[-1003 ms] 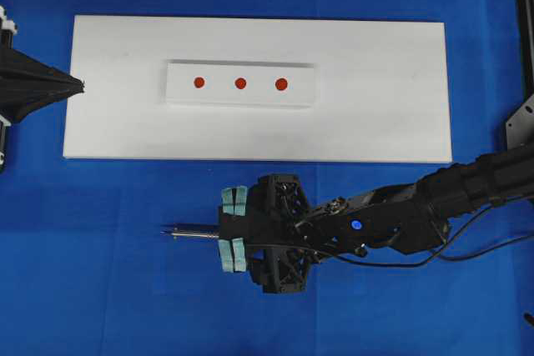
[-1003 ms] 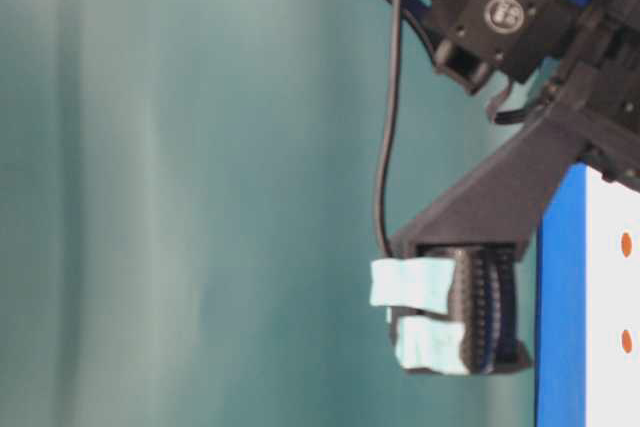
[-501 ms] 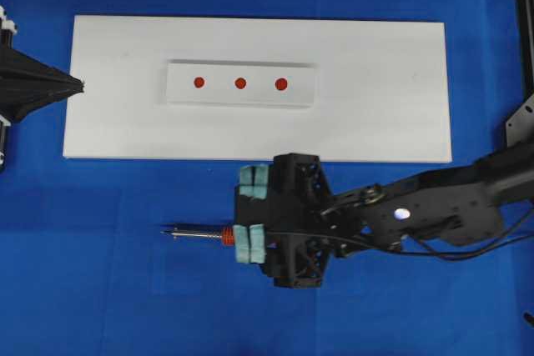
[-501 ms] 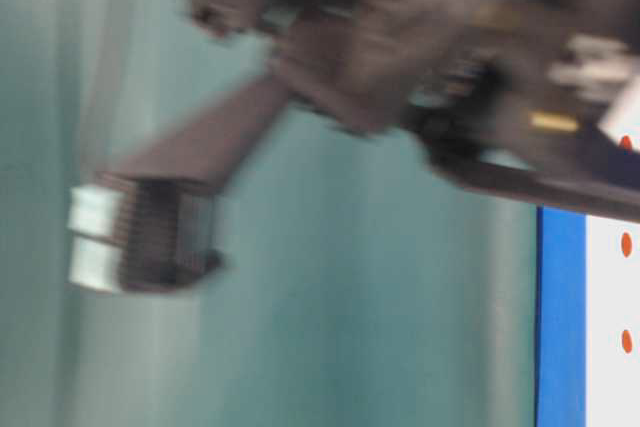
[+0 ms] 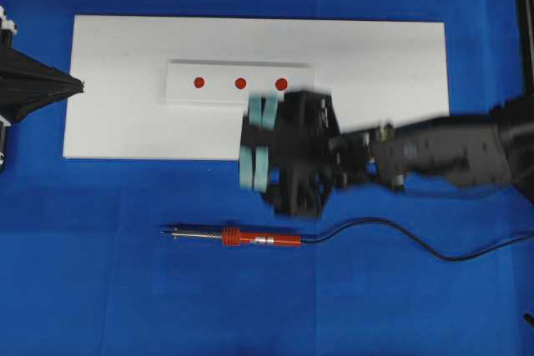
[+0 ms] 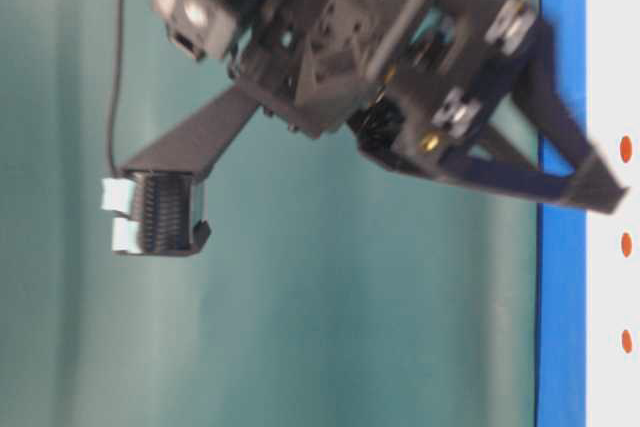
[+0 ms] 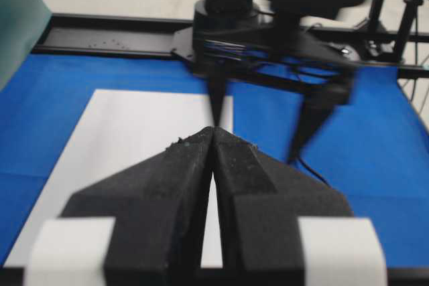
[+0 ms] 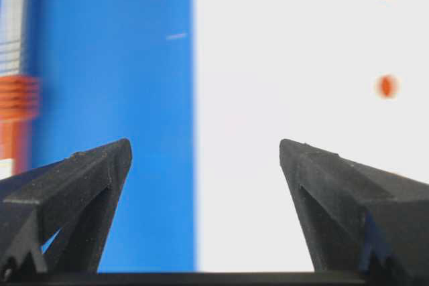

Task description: Touch the tip of the soldering iron to the mark.

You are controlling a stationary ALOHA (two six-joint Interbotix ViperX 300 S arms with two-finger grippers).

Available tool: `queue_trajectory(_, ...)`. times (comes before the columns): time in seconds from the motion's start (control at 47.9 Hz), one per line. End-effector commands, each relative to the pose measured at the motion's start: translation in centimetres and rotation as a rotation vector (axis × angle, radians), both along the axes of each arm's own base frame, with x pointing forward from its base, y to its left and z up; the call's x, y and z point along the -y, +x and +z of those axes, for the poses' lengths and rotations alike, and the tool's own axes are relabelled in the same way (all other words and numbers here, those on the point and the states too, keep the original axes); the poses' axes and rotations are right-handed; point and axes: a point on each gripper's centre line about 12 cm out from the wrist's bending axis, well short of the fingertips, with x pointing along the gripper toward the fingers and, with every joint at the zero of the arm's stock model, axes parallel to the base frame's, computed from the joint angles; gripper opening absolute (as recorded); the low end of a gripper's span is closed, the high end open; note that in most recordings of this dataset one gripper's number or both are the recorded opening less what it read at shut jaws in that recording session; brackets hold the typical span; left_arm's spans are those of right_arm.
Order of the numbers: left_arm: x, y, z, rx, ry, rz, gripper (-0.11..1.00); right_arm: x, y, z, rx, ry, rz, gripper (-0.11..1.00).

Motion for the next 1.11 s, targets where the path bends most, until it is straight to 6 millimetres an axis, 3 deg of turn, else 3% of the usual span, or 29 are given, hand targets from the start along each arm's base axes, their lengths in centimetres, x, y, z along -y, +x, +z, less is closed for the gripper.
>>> queue_trajectory(0.0, 0.0, 0.1, 0.5, 0.012, 0.0, 0.001, 0.0, 2.5, 0.0, 1.9, 0.059, -0.014, -0.026, 0.88)
queue_trajectory(0.167, 0.0, 0.1, 0.5, 0.014, -0.004, 0.001, 0.0, 5.4, 0.1, 2.4, 0.089, -0.04, -0.045, 0.88)
queue_trajectory(0.397, 0.0, 0.1, 0.5, 0.012, -0.007, -0.001, 0.0, 5.5, -1.1, 3.7, 0.143, -0.048, -0.019, 0.88)
queue_trajectory(0.501, 0.0, 0.1, 0.5, 0.014, -0.009, 0.0, 0.0, 5.7, -3.3, 5.1, 0.176, -0.049, -0.025, 0.88)
queue_trajectory(0.877, 0.0, 0.1, 0.7, 0.028, -0.015, 0.0, 0.0, 6.4, -14.2, 8.8, 0.377, -0.051, -0.048, 0.88)
queue_trajectory(1.086, 0.0, 0.1, 0.8, 0.032, -0.013, -0.004, 0.0, 5.9, -19.3, 9.2, 0.472, -0.06, -0.047, 0.88)
